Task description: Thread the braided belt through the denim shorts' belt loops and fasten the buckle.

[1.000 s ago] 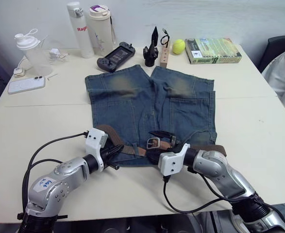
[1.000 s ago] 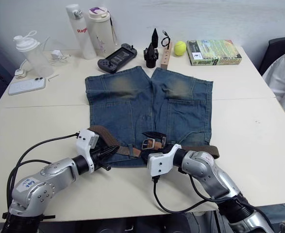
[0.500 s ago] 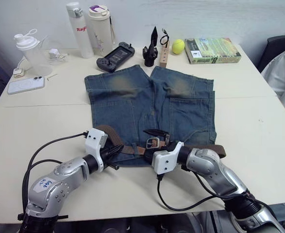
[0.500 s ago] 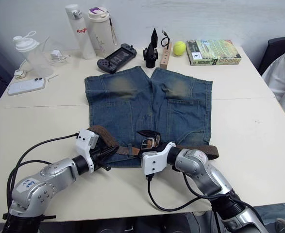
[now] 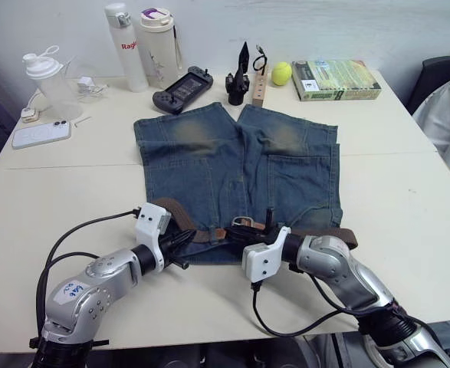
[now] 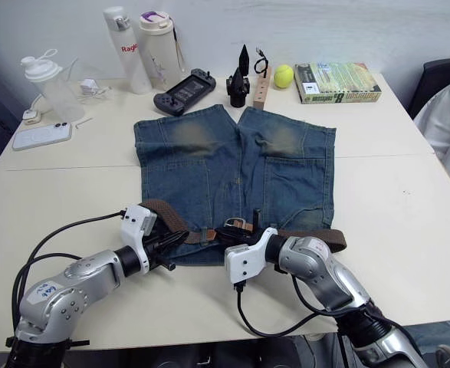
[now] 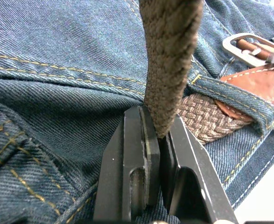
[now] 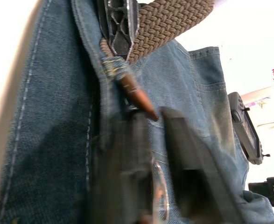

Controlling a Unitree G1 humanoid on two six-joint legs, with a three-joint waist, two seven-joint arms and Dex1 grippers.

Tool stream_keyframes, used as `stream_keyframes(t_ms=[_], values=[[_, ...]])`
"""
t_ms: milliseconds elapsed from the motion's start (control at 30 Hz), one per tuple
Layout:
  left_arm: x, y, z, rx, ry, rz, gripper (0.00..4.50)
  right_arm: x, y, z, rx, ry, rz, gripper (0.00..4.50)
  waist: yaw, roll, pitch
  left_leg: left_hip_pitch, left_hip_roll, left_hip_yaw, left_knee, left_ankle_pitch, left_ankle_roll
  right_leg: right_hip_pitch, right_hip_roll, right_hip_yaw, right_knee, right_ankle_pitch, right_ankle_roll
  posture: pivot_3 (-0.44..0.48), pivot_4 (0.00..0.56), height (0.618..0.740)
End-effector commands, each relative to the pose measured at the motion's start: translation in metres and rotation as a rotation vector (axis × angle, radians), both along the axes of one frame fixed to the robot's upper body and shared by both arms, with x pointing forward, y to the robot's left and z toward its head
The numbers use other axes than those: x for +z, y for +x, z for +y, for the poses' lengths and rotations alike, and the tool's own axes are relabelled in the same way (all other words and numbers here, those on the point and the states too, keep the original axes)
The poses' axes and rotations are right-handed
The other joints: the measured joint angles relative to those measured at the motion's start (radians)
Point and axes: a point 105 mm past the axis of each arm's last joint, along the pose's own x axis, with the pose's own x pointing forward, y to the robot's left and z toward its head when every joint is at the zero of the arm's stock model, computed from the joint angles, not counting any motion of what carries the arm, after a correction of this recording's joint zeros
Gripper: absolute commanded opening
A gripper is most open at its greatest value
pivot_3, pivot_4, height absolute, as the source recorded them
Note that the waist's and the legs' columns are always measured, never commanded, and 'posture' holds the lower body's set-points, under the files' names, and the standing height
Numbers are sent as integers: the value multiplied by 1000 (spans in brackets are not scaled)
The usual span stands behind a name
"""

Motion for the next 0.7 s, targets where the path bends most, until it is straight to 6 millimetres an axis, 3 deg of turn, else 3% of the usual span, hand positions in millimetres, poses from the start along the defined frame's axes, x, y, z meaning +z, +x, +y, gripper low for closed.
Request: stream_keyframes(t_ms=[33, 700], values=[[-22, -12, -7, -43, 3, 111, 0, 8, -9, 7, 50, 3, -30, 79, 0, 0, 0, 0, 0, 0, 0, 0, 0, 0, 0, 0, 0, 0, 0, 0, 150, 720], [-19, -10, -10, -47, -9, 101, 0, 4, -13, 8, 77, -18, -16, 79, 0, 0, 0, 0, 0, 0, 0, 0, 0, 0, 0, 0, 0, 0, 0, 0, 150, 720]])
